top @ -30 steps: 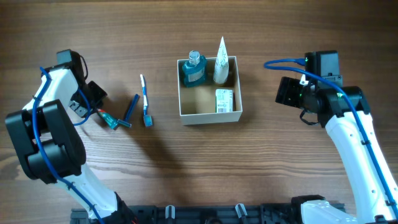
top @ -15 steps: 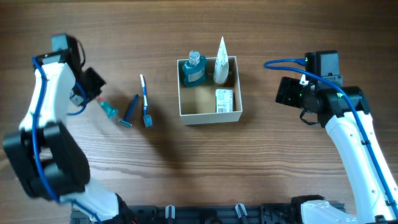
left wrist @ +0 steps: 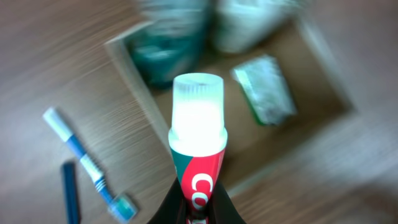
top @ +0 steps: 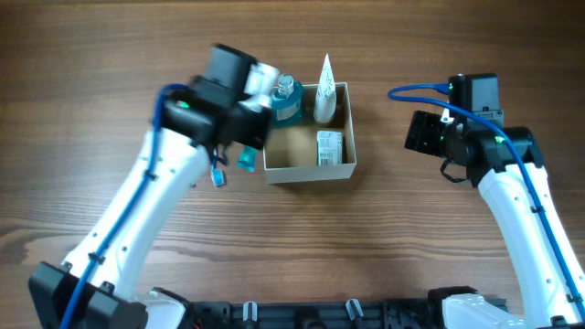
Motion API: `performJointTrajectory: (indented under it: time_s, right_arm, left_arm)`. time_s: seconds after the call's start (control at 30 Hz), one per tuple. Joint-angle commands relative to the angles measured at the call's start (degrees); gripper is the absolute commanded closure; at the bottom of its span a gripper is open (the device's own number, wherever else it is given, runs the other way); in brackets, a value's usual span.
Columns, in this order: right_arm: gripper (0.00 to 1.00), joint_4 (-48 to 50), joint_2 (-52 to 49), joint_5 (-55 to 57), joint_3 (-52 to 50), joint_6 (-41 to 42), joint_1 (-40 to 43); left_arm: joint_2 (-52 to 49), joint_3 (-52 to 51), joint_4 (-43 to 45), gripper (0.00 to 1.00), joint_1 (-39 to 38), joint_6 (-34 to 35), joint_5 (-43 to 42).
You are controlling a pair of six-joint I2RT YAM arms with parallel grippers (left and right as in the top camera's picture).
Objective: Pack container
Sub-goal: 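Lift the toothpaste tube with the left gripper and lower it into the box, then open the left gripper and move it back to the blue razor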
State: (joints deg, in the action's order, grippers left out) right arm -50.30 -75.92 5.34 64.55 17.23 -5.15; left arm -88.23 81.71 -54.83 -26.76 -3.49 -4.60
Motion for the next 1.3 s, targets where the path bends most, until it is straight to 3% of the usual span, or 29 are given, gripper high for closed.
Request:
performJointTrajectory:
  time_s: [0.0, 0.3, 0.57, 0.7, 0.8, 0.87, 1.03, 1.13, 1.27]
  right_arm:
    - [0.17, 0.2, -0.7, -0.28, 0.26, -0.74, 0.2]
    - [0.17, 0.22, -0.7, -0.28, 0.26, -0.74, 0.2]
    - [0.17, 0.15, -0.7, -0.28, 0.26, -0.74, 0.2]
    - [0.17, 0.15, -0.7, -0.28, 0.26, -0.74, 0.2]
    - [0.17, 0.17, -0.7, -0.28, 0.26, -0.74, 0.2]
    - [0.17, 0.15, -0.7, -0.28, 0.26, -0.76, 0.2]
    - [0.17, 0.15, -0.7, -0.28, 0.26, -0.74, 0.2]
    - [0.17, 0.17, -0.7, -0.26, 0.26, -0.76, 0.2]
    - [0.17, 0.33, -0.7, -0.26, 0.26, -0.76, 0.2]
  left_arm:
    - [-0.48, 0.59, 0.79, 0.96, -6.45, -14.19, -0.92]
    - [-6.08, 0.59, 6.38, 0.96, -9.57, -32.89, -0.68]
    - [-12.68, 0.59, 14.88, 0.94, -9.29, -34.01, -0.31]
    - [-13.38, 0.59, 14.69, 0.76, -9.29, -33.57, -0.31]
    - [-13.38, 0.59, 13.77, 0.46, -9.29, -33.57, -0.31]
    - [-13.38, 0.59, 12.98, 0.42, -9.29, -33.55, -0.31]
    - [-12.0, 0.59, 10.82, 0.39, -9.29, -32.37, -0.24]
    - [-8.59, 0.61, 10.64, 0.38, -9.05, -23.61, 2.93]
    - [-1.64, 0.61, 8.94, 0.27, -7.65, -11.58, 5.9]
